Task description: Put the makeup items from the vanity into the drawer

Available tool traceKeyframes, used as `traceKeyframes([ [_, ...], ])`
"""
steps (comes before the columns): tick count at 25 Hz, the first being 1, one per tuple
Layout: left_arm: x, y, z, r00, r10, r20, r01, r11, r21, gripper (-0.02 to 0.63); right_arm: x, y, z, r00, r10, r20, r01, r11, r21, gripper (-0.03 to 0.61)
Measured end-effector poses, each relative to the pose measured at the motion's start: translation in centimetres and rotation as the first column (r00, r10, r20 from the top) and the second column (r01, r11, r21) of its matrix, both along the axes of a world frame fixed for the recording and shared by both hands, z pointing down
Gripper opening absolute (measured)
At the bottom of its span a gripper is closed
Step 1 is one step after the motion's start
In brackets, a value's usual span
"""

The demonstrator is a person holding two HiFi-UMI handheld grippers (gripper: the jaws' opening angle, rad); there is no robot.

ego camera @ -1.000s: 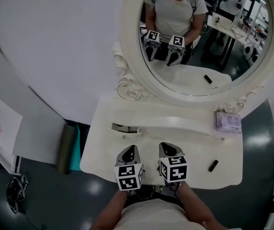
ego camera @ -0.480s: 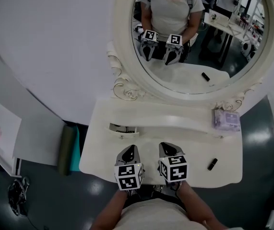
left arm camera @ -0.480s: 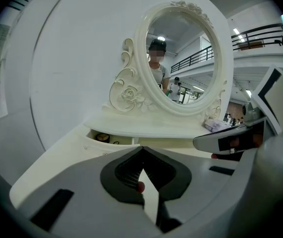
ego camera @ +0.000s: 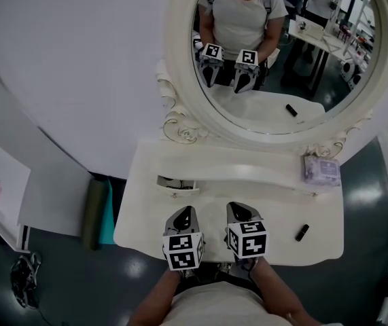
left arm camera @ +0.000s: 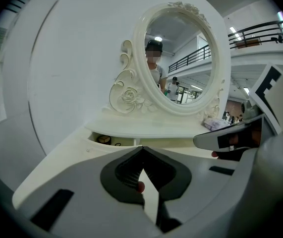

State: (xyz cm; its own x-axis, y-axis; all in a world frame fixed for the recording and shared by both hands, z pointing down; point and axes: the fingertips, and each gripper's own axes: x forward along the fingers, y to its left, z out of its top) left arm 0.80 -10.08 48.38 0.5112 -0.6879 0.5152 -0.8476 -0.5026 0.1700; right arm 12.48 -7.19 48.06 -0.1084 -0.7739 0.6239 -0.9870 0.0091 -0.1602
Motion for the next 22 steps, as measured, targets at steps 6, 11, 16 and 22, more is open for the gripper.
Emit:
traceKeyframes([
  [6, -0.1, 0.0, 0.2, 1.000, 0.012, -0.005, -0.012, 1.000, -0.006, 0.008, 0.3, 0.9, 0.5, 0.999, 0.037, 0.001, -0.037, 0.999, -0.010, 0.017],
  [11, 1.1, 0.6, 0.6, 0.998, 0.060, 0.000, -0.060, 0.998, -0.013, 0.008, 1.8, 2.4, 1.0, 0.995, 0.102, 0.006, -0.102, 0.995, -0.021, 0.017],
  [16, 3.6, 1.7, 1.3, 0.990, 0.142, 0.016, -0.141, 0.990, -0.026, 0.008, 4.3, 4.5, 1.7, 0.980, 0.197, 0.030, -0.197, 0.980, -0.020, 0.017],
  [22, 8.6, 4.0, 2.9, 0.955, 0.295, 0.032, -0.293, 0.954, -0.056, 0.008, 8.9, 9.5, 3.8, 0.924, 0.380, 0.045, -0.377, 0.924, -0.065, 0.018],
])
